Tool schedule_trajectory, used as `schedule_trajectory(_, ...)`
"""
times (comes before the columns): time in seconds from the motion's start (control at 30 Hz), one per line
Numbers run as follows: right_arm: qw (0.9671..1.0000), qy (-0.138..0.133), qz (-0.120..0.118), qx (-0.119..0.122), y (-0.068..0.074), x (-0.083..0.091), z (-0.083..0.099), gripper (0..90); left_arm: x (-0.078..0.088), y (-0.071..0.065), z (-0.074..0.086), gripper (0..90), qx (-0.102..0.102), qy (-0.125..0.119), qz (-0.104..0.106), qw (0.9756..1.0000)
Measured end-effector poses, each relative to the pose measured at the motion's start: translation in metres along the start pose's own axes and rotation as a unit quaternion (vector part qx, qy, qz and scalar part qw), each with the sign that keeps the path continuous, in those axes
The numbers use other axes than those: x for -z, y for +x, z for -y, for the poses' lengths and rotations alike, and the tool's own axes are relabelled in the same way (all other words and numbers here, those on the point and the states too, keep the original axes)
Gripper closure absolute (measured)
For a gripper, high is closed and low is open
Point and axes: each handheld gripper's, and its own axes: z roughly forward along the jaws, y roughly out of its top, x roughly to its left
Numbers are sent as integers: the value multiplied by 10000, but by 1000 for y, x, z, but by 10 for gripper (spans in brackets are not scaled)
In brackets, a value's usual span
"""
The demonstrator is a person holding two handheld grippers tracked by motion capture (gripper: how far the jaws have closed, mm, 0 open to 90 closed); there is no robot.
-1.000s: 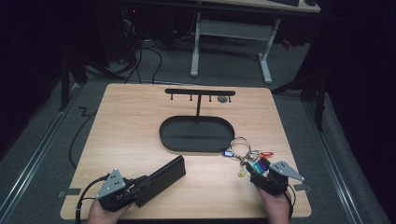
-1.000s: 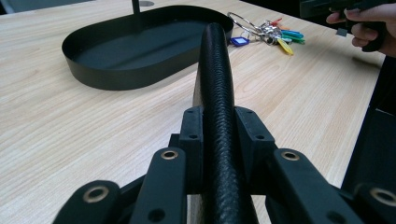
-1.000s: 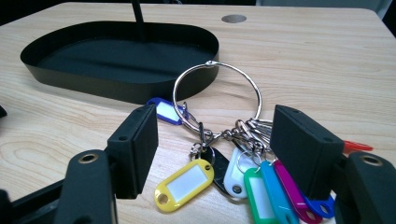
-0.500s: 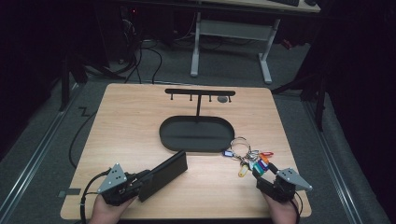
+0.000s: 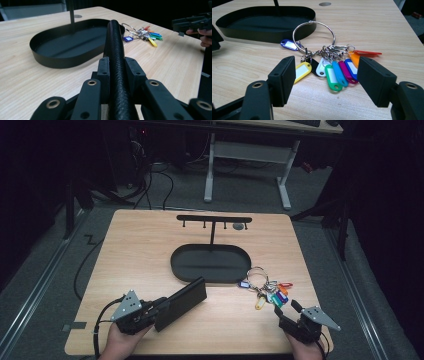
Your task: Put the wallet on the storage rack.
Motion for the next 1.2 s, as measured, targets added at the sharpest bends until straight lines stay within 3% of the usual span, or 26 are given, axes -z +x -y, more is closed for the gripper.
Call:
schedule_trajectory(0.23, 10000, -23, -16, 2, 1, 1, 0, 318, -9, 3, -17, 760, -34, -76, 9, 10000)
schedule_trajectory(0.47, 10000, -36, -42, -11, 1, -1, -1, 319, -25, 15, -40, 761, -40, -159, -45, 9999)
schedule_trajectory(0.83, 9999, -124, 1, -42, -2, 3, -2, 321, -72, 31, -67, 761, -168, -146, -1, 9998)
schedule_trajectory(0.93, 9999, -125, 3, -69, -2, 4, -1, 321, -88, 38, -68, 762, -64, -127, -39, 9999)
schedule_trajectory(1.2, 9999, -89, 25, -67, -1, 1, -2, 320, -116, 51, -72, 763, -134, 0, -70, 9999)
